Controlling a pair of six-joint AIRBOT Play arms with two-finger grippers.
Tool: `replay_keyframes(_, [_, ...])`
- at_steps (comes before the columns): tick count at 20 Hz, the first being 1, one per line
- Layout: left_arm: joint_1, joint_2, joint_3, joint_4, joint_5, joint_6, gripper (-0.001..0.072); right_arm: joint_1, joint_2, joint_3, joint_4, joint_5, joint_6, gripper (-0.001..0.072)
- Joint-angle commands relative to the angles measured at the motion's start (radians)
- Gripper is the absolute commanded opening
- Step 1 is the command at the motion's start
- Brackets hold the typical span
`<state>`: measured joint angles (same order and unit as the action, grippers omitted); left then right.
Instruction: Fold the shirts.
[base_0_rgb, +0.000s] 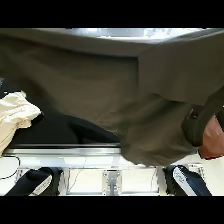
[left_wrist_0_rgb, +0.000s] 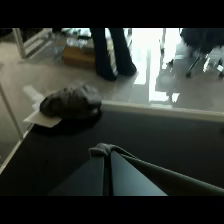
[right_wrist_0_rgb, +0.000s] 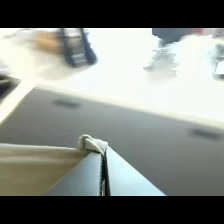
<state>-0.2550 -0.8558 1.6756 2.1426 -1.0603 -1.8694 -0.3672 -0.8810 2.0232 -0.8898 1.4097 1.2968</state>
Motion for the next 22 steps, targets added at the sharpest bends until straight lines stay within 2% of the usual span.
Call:
replay_keyframes(1, [0.005, -0.177, 0.029, 0.037, -0.121, 0.121, 0.0008, 0.000, -0.145, -0.005, 0.105, -0.008, 0.000, 0.0008])
replay_keyframes(4, [0.017, -0.307, 0.029, 0.038, -0.123, 0.208, 0.0008, 0.011, -0.328, -0.005, 0.102, -0.012, 0.000, 0.0008])
replay_keyframes(8, [0.063, -0.428, 0.029, 0.043, -0.090, 0.183, 0.0008, 0.087, -0.550, -0.005, 0.083, -0.035, -0.008, 0.0007])
replay_keyframes(11, [0.078, -0.403, 0.029, 0.049, 0.021, 0.141, 0.0008, 0.118, -0.568, -0.003, 0.000, -0.149, -0.035, 0.0007])
replay_keyframes(13, [0.076, -0.366, 0.029, 0.048, 0.040, 0.141, 0.0009, 0.121, -0.528, -0.002, -0.009, -0.177, -0.052, 0.0007])
replay_keyframes(16, [0.064, -0.272, 0.029, 0.047, 0.061, 0.142, 0.0009, 0.121, -0.406, -0.002, -0.057, -0.129, -0.090, 0.0006])
replay_keyframes(19, [0.037, -0.110, 0.029, 0.045, 0.129, 0.142, 0.0009, 0.121, -0.194, -0.002, -0.177, -0.097, -0.110, 0.0006])
replay_keyframes(22, [-0.008, 0.068, 0.029, 0.035, 0.157, 0.142, 0.0008, 0.121, 0.043, -0.002, -0.235, -0.100, -0.111, 0.0006])
